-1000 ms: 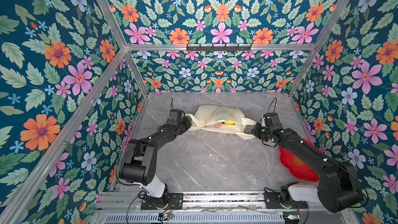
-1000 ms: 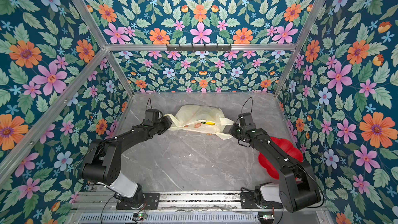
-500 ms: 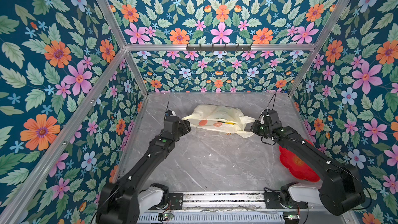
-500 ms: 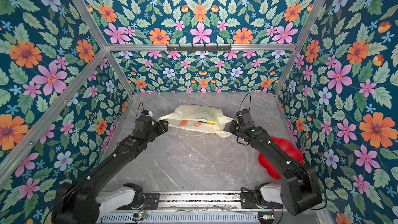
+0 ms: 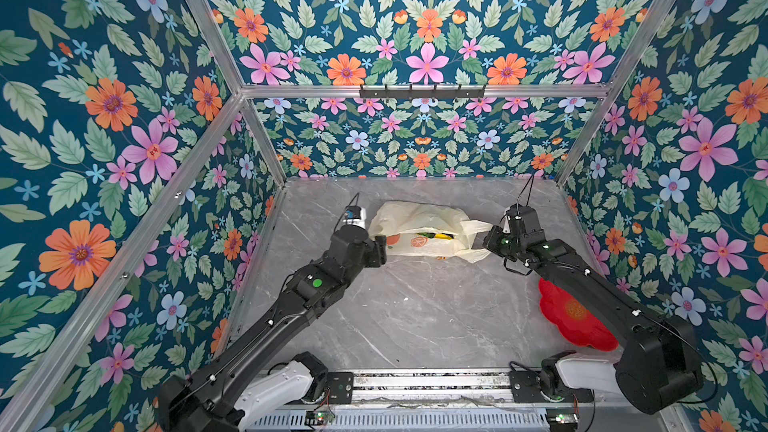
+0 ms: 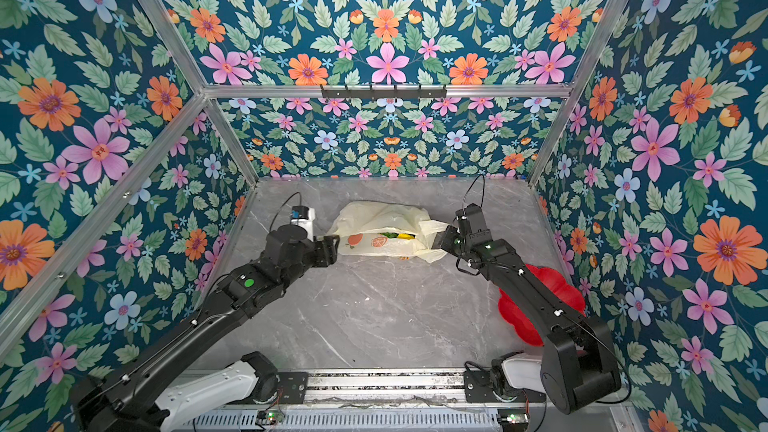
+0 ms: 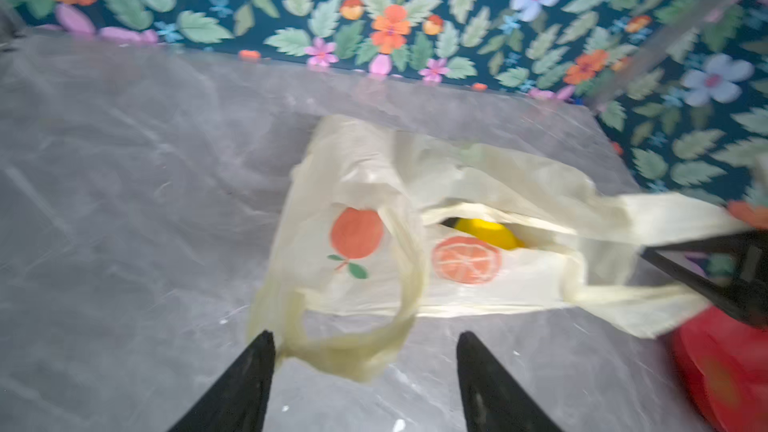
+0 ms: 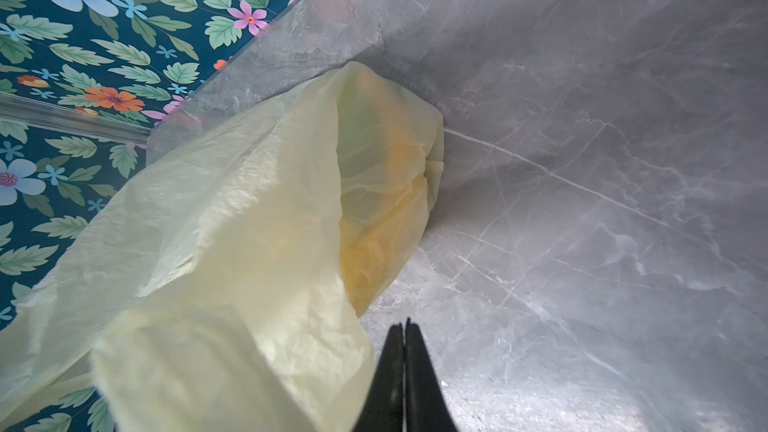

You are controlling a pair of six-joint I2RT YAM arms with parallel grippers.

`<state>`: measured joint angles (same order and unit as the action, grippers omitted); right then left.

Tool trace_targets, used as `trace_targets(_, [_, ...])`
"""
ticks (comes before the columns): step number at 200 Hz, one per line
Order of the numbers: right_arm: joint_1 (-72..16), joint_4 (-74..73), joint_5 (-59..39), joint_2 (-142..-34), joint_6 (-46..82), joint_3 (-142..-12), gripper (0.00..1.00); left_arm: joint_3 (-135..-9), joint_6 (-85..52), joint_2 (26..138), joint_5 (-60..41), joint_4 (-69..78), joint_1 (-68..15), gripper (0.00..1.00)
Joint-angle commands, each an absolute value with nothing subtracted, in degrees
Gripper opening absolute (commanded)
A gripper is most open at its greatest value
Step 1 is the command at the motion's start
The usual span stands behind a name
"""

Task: Take the fake fruits out of the plastic bag

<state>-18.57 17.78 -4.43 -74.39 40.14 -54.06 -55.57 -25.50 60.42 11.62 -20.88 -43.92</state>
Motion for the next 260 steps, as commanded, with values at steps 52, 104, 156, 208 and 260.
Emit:
trace_targets(52, [-18.89,16.74,-4.75,-72.42,40.11,-52.67,0.00,-61.64,-28.83,78.46,6.51,-10.04,-51.88,0.72])
trace_targets(104, [-18.88,16.54,-4.57,-70.86,39.72,-51.07,0.00,-65.56,-34.95,87.06,9.07,-9.58,-50.57,0.75])
trace_targets(156, [-18.87,16.71,-4.38,-69.61,39.64,-49.13,0.00,-63.68,-43.64,92.62,3.54,-2.86,-45.21,0.77])
trace_targets(208, [-18.89,16.34,-5.09,-69.80,39.81,-48.47,0.00,-59.02,-47.81,94.24,-1.64,3.65,-40.61,0.82])
trace_targets(260, [-18.87,16.95,-3.98,-69.12,39.81,-48.18,0.00,-59.41,-47.52,97.59,-1.91,4.66,-37.53,0.86])
